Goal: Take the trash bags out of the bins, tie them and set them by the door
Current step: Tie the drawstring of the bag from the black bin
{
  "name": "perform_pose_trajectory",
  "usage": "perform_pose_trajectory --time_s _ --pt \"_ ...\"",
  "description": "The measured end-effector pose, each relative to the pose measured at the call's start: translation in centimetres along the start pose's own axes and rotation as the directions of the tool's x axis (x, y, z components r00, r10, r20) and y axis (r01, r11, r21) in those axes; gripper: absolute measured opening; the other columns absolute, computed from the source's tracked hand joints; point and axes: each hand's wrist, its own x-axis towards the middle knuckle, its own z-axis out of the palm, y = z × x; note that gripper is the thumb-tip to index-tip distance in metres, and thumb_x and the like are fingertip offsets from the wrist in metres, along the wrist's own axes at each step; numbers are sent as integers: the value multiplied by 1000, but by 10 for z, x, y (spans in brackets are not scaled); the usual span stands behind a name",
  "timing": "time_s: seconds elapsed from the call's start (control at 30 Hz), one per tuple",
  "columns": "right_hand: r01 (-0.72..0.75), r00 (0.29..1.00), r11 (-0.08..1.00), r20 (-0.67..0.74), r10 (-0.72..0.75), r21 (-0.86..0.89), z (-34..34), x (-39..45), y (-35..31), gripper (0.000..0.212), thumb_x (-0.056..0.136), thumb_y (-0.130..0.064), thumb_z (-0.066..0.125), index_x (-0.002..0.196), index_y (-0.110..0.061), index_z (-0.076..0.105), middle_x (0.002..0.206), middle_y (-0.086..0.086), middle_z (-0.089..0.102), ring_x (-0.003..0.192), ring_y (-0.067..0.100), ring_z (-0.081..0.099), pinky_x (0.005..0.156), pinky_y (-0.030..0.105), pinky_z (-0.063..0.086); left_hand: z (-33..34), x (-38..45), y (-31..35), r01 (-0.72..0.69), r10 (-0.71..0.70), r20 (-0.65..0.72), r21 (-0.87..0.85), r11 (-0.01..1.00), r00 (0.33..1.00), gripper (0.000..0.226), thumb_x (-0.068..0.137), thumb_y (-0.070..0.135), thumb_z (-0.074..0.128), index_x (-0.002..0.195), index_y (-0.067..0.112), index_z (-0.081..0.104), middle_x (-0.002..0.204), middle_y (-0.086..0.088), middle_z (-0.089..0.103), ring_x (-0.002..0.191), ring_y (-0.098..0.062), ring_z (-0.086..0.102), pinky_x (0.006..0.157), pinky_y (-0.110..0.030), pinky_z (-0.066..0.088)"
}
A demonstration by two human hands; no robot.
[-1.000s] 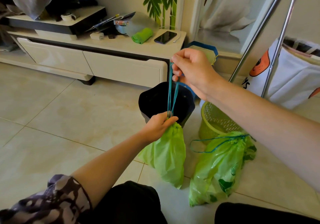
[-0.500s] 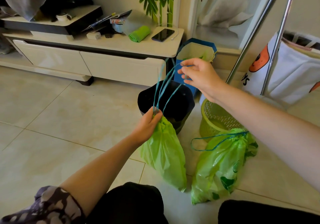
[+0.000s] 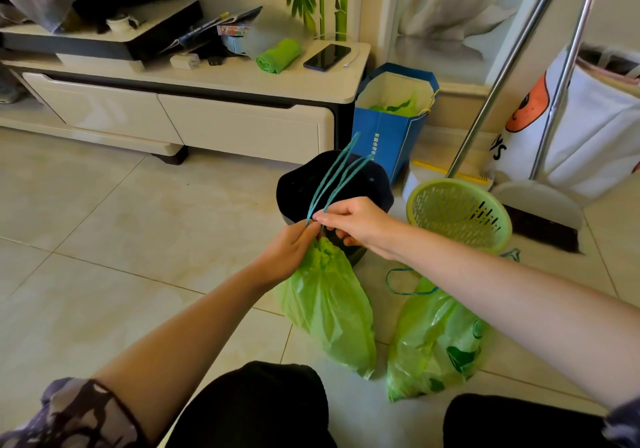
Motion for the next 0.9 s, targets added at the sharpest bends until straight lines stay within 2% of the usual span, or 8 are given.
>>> perform_pose_trajectory --time_s 0.07,0.17,0.33,0.53,0.63,0.7,0.8,0.9 --pt "38 998 999 -50 -39 -15 5 0 3 22 85 -30 66 84 -9 72 72 2 59 66 12 49 55 20 42 0 -2 -1 22 -22 17 -31 999 1000 33 103 23 35 88 2 55 72 6 49 63 2 45 63 -15 39" --pt "29 994 999 -103 -24 45 7 2 7 20 84 -26 68 87 -6 72 68 0 62 65 11 54 57 21 44 -2 0 -7 78 -77 7 -79 994 997 31 101 25 42 98 -1 58 84 -4 56 79 -11 51 75 -28 43" --pt "-89 987 963 -107 120 254 -3 3 14 14 85 -19 67 92 -8 71 76 2 70 66 11 60 61 22 48 -9 1 -10 44 -124 -267 -285 957 956 11 90 15 62 87 18 72 91 0 71 87 -8 63 87 -26 48" --pt "-145 982 935 -68 176 324 -7 -3 16 17 87 -19 65 96 -6 69 79 3 72 64 9 62 61 20 51 -6 -2 0 60 -129 -196 -321 945 972 10 83 15 71 93 15 74 100 -6 73 95 -15 66 93 -33 50" --pt "-124 986 942 -65 151 313 -7 -5 16 12 88 -20 64 92 -9 69 79 3 72 64 9 63 60 19 53 0 -3 7 0 -27 -140 -195 981 990 19 81 14 73 98 24 73 95 2 73 93 -5 68 89 -23 53" --pt "-114 987 946 -76 143 304 -9 -6 16 12 87 -20 65 90 -9 69 78 4 73 64 9 64 59 19 53 3 -2 12 -25 -10 -189 -181 983 982 18 81 8 72 92 21 74 89 4 73 84 -1 69 84 -20 54" --pt "-112 985 944 -89 146 310 -13 -6 16 17 86 -20 66 94 -6 69 78 5 73 63 9 63 58 19 53 0 0 15 -23 -45 -287 -232 972 957 13 79 4 72 91 9 73 84 4 73 75 3 68 74 -13 51" --pt "-120 984 939 -91 156 322 -15 -6 17 15 86 -20 67 92 -7 69 76 4 72 62 9 63 58 19 53 -3 -1 14 21 -108 -235 -345 938 966 8 84 11 69 91 11 74 80 0 75 82 -6 69 78 -19 52"
